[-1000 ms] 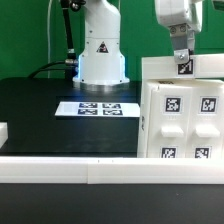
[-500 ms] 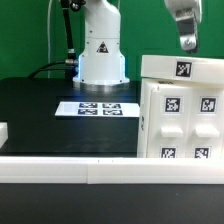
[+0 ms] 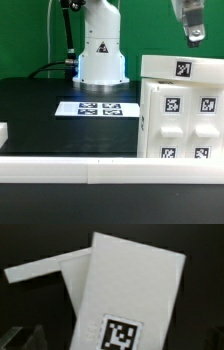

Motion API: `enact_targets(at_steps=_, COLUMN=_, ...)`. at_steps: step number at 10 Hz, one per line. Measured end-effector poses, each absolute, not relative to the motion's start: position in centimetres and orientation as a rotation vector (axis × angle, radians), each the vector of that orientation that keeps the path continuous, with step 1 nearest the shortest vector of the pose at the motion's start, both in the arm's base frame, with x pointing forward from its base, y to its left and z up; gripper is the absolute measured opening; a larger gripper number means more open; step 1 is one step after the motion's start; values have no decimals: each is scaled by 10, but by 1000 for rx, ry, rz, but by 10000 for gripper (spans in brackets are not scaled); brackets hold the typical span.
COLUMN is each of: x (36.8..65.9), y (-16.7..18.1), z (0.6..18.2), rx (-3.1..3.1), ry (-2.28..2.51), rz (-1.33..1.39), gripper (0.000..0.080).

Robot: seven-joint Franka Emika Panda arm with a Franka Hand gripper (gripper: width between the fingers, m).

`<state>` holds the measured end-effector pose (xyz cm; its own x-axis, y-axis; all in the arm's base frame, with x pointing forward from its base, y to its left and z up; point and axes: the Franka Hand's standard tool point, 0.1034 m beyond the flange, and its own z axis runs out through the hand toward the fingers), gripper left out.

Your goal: Assemble cabinet

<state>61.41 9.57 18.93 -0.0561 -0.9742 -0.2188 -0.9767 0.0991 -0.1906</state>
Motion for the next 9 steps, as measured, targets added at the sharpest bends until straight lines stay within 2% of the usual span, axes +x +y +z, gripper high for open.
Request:
enact_targets(at_steps=4, x=618, y=107, z=196, rx=-2455, ry=1564, rz=-38, gripper=797)
enact_targets(at_steps=9, x=619, y=106, z=195, rx=-2705, ry=1093, rz=-128, gripper=797)
